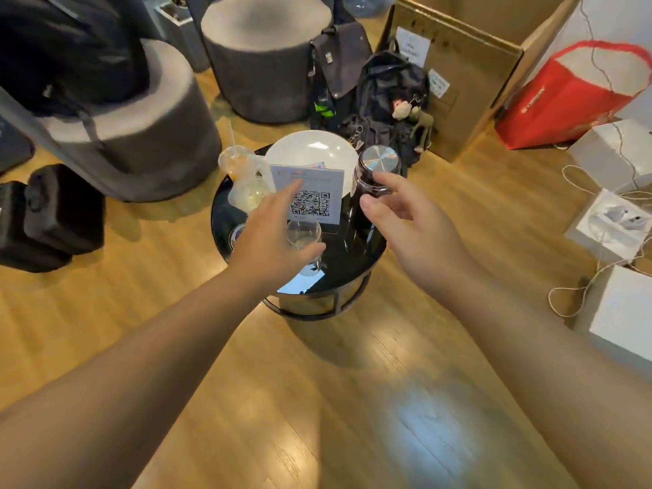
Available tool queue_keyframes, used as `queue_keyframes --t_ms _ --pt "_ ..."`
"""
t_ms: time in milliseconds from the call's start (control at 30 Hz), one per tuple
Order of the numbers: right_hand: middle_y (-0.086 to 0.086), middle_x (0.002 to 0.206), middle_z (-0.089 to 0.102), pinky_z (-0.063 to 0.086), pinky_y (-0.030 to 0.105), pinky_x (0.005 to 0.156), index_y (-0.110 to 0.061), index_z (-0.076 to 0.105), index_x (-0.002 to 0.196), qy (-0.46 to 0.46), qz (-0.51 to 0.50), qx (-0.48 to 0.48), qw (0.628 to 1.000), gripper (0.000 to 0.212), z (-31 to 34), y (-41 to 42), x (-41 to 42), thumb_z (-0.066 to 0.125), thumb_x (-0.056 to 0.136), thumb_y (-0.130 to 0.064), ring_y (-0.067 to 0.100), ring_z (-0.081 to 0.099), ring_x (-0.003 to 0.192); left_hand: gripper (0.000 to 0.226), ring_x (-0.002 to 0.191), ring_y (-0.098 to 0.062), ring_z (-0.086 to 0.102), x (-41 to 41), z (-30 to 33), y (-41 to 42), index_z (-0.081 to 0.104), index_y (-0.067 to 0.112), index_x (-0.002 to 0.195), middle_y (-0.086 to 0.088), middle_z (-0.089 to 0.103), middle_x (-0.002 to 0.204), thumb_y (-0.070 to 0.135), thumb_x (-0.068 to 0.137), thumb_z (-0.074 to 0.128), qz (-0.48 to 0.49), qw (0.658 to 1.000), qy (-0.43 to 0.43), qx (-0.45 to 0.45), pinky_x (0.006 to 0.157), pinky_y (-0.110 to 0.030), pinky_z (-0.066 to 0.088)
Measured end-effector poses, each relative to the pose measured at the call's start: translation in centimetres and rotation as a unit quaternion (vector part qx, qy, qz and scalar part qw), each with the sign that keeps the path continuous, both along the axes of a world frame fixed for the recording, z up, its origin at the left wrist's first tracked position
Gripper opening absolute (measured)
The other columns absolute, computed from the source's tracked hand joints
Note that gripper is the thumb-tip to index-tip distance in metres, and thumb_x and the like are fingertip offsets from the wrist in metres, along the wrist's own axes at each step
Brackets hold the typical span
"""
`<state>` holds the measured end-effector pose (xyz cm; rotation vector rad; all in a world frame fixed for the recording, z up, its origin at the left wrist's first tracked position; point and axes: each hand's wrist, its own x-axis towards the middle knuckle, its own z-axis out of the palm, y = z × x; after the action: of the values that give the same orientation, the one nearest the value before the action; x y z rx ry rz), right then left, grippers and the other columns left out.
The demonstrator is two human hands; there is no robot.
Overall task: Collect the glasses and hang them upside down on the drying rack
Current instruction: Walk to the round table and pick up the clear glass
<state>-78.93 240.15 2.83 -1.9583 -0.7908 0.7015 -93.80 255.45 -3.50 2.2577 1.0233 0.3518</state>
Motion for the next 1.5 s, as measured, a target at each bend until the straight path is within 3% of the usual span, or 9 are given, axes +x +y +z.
queue_keyframes --t_ms 133,367,500,767,933,1067,1133,1300,1500 --pt "-0.012 0.128 0.065 0.053 0.047 0.105 -0.038 0.047 0.154 0.025 -0.004 0.001 1.0 0.055 -3.9 1.1 0.4 0.056 0.102 -0.056 0.016 0.058 0.129 0.103 0.143 -0.02 0.04 0.5 -5.6 1.0 0.025 0.035 0.158 0.005 0.038 0.159 0.048 0.076 0.087 -0.008 0.998 0.055 0.005 0.11 -0.048 0.046" --pt "-0.008 0.138 0.062 0.048 0.037 0.106 -0.042 0.046 0.153 0.038 -0.003 -0.021 0.999 0.057 -8.2 1.4 0.0 0.058 0.1 -0.058 0.013 0.056 0.132 0.11 0.152 -0.029 0.024 3.8 -10.5 4.8 0.019 0.031 0.162 -0.003 0.023 0.167 0.05 0.076 0.086 -0.029 0.992 0.119 0.008 0.119 -0.054 0.034" --pt "-0.013 0.137 0.06 0.042 0.021 0.089 -0.045 0.045 0.153 0.047 0.005 -0.025 0.999 0.057 -9.3 1.7 -0.2 0.057 0.099 -0.061 0.007 0.054 0.13 0.112 0.151 -0.034 0.025 4.7 -12.5 6.1 0.017 0.035 0.162 -0.007 0.025 0.166 0.052 0.075 0.086 -0.054 0.987 0.153 0.0 0.117 -0.055 0.036" --pt "-0.013 0.138 0.061 0.041 0.022 0.092 -0.047 0.047 0.151 0.068 -0.005 -0.02 0.997 0.057 -10.0 1.0 -0.2 0.059 0.097 -0.06 0.008 0.054 0.132 0.106 0.151 -0.037 0.027 5.5 -15.1 7.0 0.022 0.038 0.161 -0.009 0.02 0.167 0.054 0.077 0.084 -0.067 0.985 0.16 -0.011 0.117 -0.054 0.037" --pt "-0.015 0.137 0.061 0.039 0.019 0.09 -0.048 0.047 0.151 0.069 -0.012 -0.028 0.997 0.056 -10.3 0.5 -0.2 0.058 0.097 -0.061 0.006 0.053 0.131 0.098 0.143 -0.033 0.041 6.7 -16.1 7.6 0.031 0.037 0.157 -0.006 0.03 0.161 0.051 0.076 0.085 -0.058 0.987 0.144 -0.025 0.111 -0.048 0.046" --pt "-0.014 0.135 0.062 0.039 0.016 0.089 -0.048 0.049 0.15 0.068 -0.017 -0.032 0.997 0.054 -10.8 0.2 -0.3 0.058 0.098 -0.06 0.004 0.054 0.129 0.083 0.125 -0.03 0.055 6.9 -16.7 7.7 0.043 0.035 0.145 -0.005 0.047 0.143 0.043 0.075 0.087 -0.049 0.989 0.139 -0.024 0.096 -0.038 0.052" --pt "-0.015 0.133 0.063 0.042 0.018 0.091 -0.047 0.049 0.15 0.065 -0.019 -0.034 0.997 0.054 -11.1 0.1 -0.3 0.058 0.098 -0.06 0.003 0.056 0.127 0.075 0.119 -0.028 0.056 7.0 -16.5 7.8 0.047 0.035 0.138 -0.005 0.05 0.136 0.043 0.075 0.087 -0.05 0.99 0.129 -0.022 0.089 -0.033 0.05" --pt "-0.023 0.117 0.067 0.053 0.046 0.106 -0.046 0.053 0.147 0.115 -0.075 -0.021 0.99 0.051 -10.4 -0.4 -0.1 0.059 0.098 -0.059 -0.004 0.059 0.118 0.066 0.115 -0.023 0.055 7.9 -12.6 7.7 0.05 0.036 0.13 -0.001 0.055 0.129 0.044 0.075 0.087 -0.075 0.995 0.067 -0.01 0.085 -0.029 0.046" --pt "-0.024 0.119 0.066 0.054 0.048 0.105 -0.045 0.056 0.142 0.143 -0.14 0.006 0.98 0.045 -5.1 0.7 1.4 0.056 0.1 -0.06 -0.006 0.06 0.111 0.074 0.109 -0.023 0.058 11.7 -1.9 5.5 0.051 0.041 0.132 0.001 0.06 0.124 0.053 0.068 0.086 -0.152 0.986 0.041 0.047 0.082 -0.034 0.047"
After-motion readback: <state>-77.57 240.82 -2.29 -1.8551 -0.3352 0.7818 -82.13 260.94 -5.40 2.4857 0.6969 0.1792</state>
